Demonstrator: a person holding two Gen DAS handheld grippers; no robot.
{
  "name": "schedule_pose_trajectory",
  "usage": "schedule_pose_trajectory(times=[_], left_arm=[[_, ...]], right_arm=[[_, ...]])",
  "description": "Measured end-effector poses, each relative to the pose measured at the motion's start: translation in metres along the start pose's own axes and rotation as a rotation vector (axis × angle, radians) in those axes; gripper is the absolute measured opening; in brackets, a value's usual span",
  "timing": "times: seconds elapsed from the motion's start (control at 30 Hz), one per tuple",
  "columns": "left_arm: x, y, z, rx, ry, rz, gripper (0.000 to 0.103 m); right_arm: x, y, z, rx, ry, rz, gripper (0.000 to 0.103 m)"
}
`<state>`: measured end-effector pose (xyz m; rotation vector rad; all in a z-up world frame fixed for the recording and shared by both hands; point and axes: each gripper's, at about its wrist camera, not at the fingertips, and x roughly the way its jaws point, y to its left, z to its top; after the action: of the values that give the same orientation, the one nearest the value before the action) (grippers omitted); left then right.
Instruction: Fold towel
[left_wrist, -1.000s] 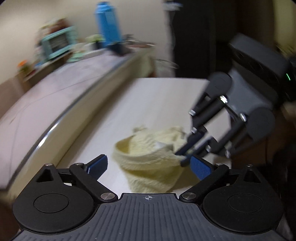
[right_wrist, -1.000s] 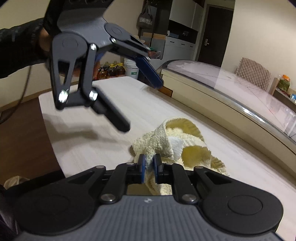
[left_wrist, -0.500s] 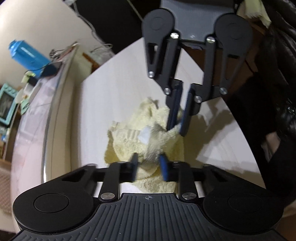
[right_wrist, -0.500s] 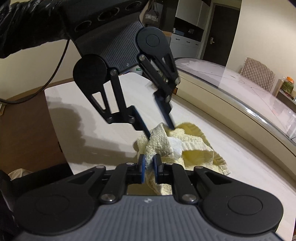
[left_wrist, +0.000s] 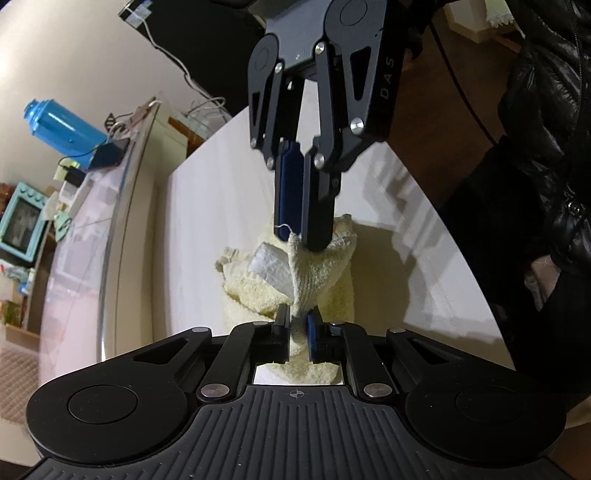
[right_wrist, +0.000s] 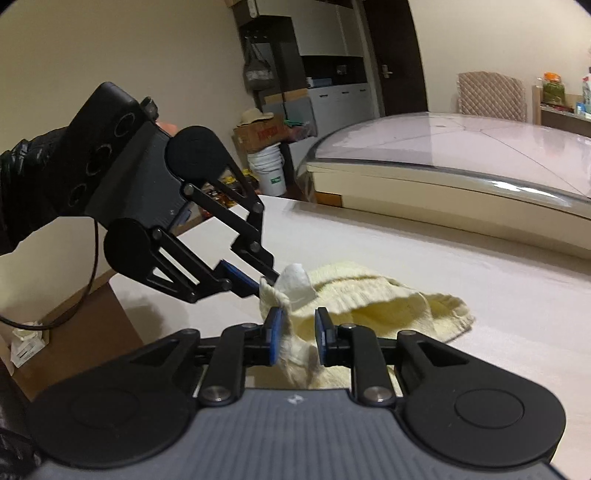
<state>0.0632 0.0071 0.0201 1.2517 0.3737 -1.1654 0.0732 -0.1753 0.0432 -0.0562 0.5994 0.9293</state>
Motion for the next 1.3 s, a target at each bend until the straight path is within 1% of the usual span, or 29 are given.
schedule_pose_trajectory(times=[0.07, 0.1, 0.17, 0.23, 0.3, 0.33, 0.4, 0.43, 0.53, 0.63, 0.7, 0.8, 0.9, 1.0, 1.07, 1.17, 1.3], left_arm=[[0.0, 0.001, 0.003, 0.003, -0.005, 0.005, 0.009], [0.0, 0.001, 0.005, 0.004, -0.007, 0.007, 0.009], [0.0, -0.001, 0.006, 0.003, -0.009, 0.003, 0.01], [-0.001, -0.002, 0.008, -0.002, -0.015, -0.012, 0.013], [-0.007, -0.001, 0.008, -0.036, -0.034, -0.035, 0.018], [-0.01, 0.002, 0.008, -0.066, -0.047, -0.051, 0.022], [-0.017, 0.01, 0.005, -0.138, -0.068, -0.069, 0.038], [-0.019, 0.017, 0.004, -0.177, -0.069, -0.064, 0.041], [-0.02, 0.041, 0.002, -0.298, -0.053, -0.024, 0.041], [-0.003, 0.074, 0.007, -0.43, 0.001, 0.011, 0.041], [0.016, 0.098, 0.012, -0.508, 0.044, 0.006, 0.041], [0.045, 0.125, 0.023, -0.568, 0.07, -0.026, 0.041], [0.075, 0.14, 0.037, -0.561, 0.094, -0.052, 0.039], [0.098, 0.148, 0.047, -0.546, 0.116, -0.082, 0.033], [0.115, 0.153, 0.052, -0.535, 0.135, -0.122, 0.033], [0.129, 0.154, 0.058, -0.516, 0.168, -0.164, 0.033], [0.152, 0.153, 0.058, -0.482, 0.225, -0.192, 0.033]], right_arm=[[0.005, 0.002, 0.002, -0.005, -0.001, 0.015, 0.026], [0.006, 0.003, 0.003, -0.008, -0.004, 0.02, 0.023], [0.007, 0.006, 0.002, -0.013, 0.005, 0.025, 0.006], [0.004, 0.012, 0.001, -0.047, 0.028, 0.019, 0.006], [-0.001, 0.02, -0.003, -0.079, 0.047, 0.007, 0.006], [-0.004, 0.024, -0.006, -0.096, 0.057, 0.001, 0.006], [-0.01, 0.032, -0.011, -0.126, 0.071, -0.019, 0.006], [-0.011, 0.035, -0.012, -0.13, 0.075, -0.023, 0.006], [-0.011, 0.046, -0.019, -0.152, 0.081, -0.034, 0.006], [-0.006, 0.059, -0.023, -0.177, 0.081, -0.036, 0.006], [-0.003, 0.067, -0.027, -0.2, 0.078, -0.048, 0.006], [0.002, 0.073, -0.027, -0.207, 0.066, -0.061, 0.006], [0.005, 0.077, -0.027, -0.208, 0.054, -0.07, 0.006], [0.002, 0.079, -0.03, -0.208, 0.048, -0.07, 0.006], [0.002, 0.079, -0.031, -0.204, 0.047, -0.067, 0.006], [0.002, 0.075, -0.033, -0.183, 0.046, -0.061, 0.006], [0.003, 0.072, -0.034, -0.167, 0.046, -0.044, 0.006]])
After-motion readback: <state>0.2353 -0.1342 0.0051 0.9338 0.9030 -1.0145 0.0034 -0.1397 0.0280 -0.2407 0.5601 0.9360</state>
